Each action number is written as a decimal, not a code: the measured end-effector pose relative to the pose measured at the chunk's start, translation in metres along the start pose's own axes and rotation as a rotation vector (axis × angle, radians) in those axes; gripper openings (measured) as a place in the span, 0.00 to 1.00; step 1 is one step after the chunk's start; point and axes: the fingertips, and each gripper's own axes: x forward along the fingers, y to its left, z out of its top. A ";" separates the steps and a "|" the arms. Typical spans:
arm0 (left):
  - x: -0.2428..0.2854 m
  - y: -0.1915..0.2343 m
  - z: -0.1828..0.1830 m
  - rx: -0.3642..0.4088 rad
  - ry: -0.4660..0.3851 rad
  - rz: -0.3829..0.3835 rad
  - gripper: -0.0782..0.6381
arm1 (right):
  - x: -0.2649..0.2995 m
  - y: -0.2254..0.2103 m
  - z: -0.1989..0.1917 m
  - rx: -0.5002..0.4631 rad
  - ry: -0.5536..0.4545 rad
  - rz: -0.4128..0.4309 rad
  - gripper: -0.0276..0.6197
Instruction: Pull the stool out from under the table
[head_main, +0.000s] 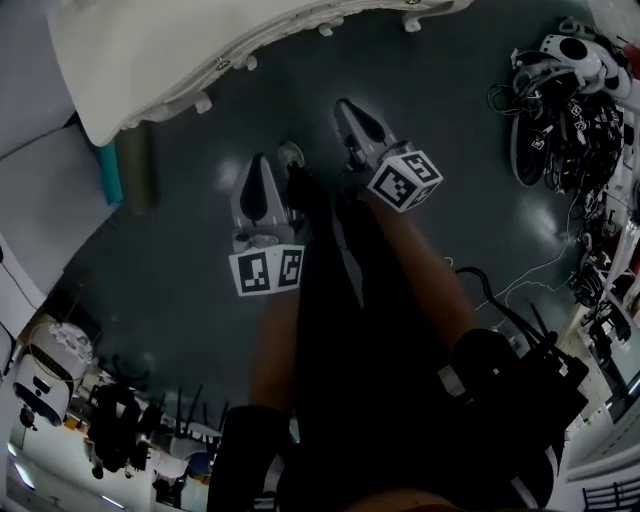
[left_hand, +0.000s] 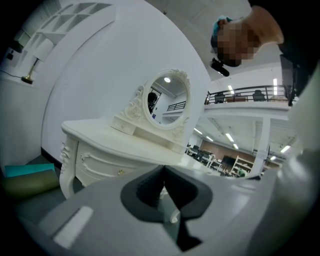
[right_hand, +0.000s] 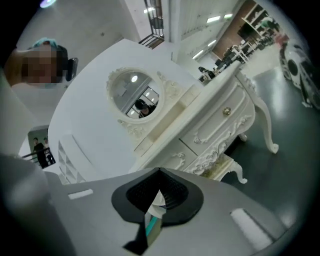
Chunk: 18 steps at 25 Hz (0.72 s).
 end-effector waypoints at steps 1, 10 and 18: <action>0.006 0.003 -0.004 0.003 0.001 -0.006 0.12 | 0.007 -0.011 -0.007 0.043 -0.009 -0.003 0.04; 0.051 0.032 -0.047 0.003 0.005 -0.050 0.12 | 0.066 -0.106 -0.064 0.237 -0.058 -0.047 0.04; 0.068 0.057 -0.075 -0.015 -0.022 -0.089 0.12 | 0.101 -0.139 -0.100 0.297 -0.097 -0.045 0.05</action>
